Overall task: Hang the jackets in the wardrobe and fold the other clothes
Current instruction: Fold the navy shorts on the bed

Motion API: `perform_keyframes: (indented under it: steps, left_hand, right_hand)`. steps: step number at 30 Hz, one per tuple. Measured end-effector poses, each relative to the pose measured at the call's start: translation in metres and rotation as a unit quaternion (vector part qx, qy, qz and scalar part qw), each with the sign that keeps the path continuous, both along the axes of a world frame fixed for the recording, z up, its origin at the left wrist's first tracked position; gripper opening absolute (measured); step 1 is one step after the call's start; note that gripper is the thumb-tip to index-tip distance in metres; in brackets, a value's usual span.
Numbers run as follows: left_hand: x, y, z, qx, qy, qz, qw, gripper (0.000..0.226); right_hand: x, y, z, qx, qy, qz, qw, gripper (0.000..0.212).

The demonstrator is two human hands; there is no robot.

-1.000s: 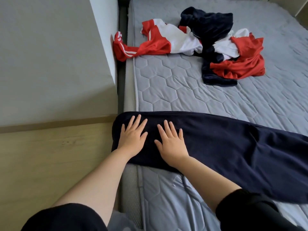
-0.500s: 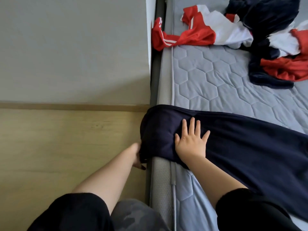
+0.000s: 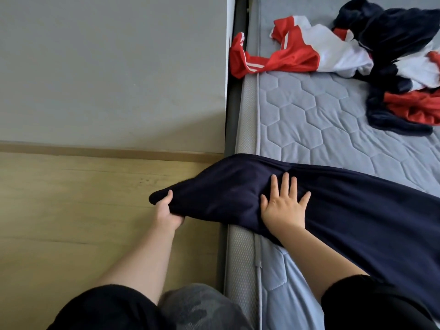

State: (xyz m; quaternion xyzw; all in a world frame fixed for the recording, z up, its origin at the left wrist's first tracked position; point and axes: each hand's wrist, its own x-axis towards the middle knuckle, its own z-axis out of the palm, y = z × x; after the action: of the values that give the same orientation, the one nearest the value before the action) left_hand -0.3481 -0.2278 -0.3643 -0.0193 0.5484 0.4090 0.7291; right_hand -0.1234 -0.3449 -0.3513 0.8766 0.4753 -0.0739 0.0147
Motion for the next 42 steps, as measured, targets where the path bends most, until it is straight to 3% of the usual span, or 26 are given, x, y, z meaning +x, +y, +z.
perform_keyframes:
  steps: [5, 7, 9, 11, 13, 16, 18, 20, 21, 23, 25, 28, 30, 31, 35, 38, 42]
  left_hand:
    - [-0.003, 0.017, 0.009, 0.002, 0.111, -0.038, 0.993, 0.042]
    - [0.006, 0.015, 0.019, -0.035, 0.256, -0.149, 0.955, 0.056]
    - [0.019, 0.006, 0.03, -0.008, 0.406, -0.258, 0.876, 0.075]
    - [0.041, -0.008, 0.042, 0.099, 0.453, -0.331, 0.822, 0.082]
    - [0.069, -0.025, 0.054, 0.219, 0.476, -0.425, 0.738, 0.073]
    - [0.111, -0.053, 0.071, 0.351, 0.508, -0.547, 0.565, 0.06]
    - [0.135, -0.077, 0.079, 0.392, 0.532, -0.614, 0.433, 0.057]
    - [0.156, -0.102, 0.081, 0.408, 0.543, -0.655, 0.331, 0.055]
    - [0.169, -0.12, 0.083, 0.411, 0.54, -0.67, 0.302, 0.055]
    - [0.185, -0.145, 0.083, 0.407, 0.532, -0.688, 0.28, 0.054]
    - [0.207, -0.178, 0.083, 0.411, 0.511, -0.708, 0.261, 0.054]
    - [0.235, -0.222, 0.082, 0.434, 0.481, -0.734, 0.203, 0.056]
    - [0.251, -0.244, 0.082, 0.451, 0.458, -0.75, 0.155, 0.058]
    - [0.258, -0.253, 0.082, 0.457, 0.449, -0.756, 0.136, 0.059]
    - [0.271, -0.272, 0.08, 0.471, 0.43, -0.765, 0.091, 0.071]
    - [0.272, -0.273, 0.076, 0.487, 0.454, -0.746, 0.021, 0.083]
    - [0.275, -0.273, 0.075, 0.5, 0.483, -0.719, -0.01, 0.078]
  right_hand:
    - [0.002, 0.0, 0.0, -0.004, 0.019, -0.002, 1.0, 0.066]
    - [0.003, 0.0, 0.003, -0.003, 0.037, -0.001, 0.999, 0.065]
    - [0.006, -0.002, 0.008, 0.014, 0.074, 0.003, 0.997, 0.064]
    - [0.011, -0.008, 0.015, 0.06, 0.132, 0.014, 0.989, 0.06]
    - [0.019, -0.021, 0.025, 0.124, 0.207, 0.014, 0.97, 0.052]
    - [0.034, -0.057, 0.034, 0.148, 0.197, -0.008, 0.969, 0.046]
    - [0.046, -0.086, 0.037, 0.135, 0.157, -0.025, 0.978, 0.046]
    - [0.059, -0.113, 0.038, 0.129, 0.13, -0.047, 0.982, 0.045]
    - [0.068, -0.133, 0.039, 0.126, 0.106, -0.067, 0.984, 0.045]
    - [0.083, -0.161, 0.038, 0.126, 0.052, -0.125, 0.983, 0.044]
    - [0.103, -0.201, 0.04, 0.137, 0.037, -0.224, 0.964, 0.044]
    - [0.132, -0.26, 0.043, 0.178, 0.042, -0.325, 0.928, 0.041]
    - [0.151, -0.295, 0.046, 0.26, 0.034, -0.395, 0.88, 0.036]
    - [0.161, -0.311, 0.048, 0.307, 0.037, -0.445, 0.84, 0.036]
    - [0.192, -0.347, 0.057, 0.444, 0.129, -0.629, 0.625, 0.063]
    - [0.211, -0.351, 0.06, 0.475, 0.2, -0.71, 0.481, 0.077]
    - [0.231, -0.356, 0.054, 0.517, 0.302, -0.685, 0.415, 0.068]
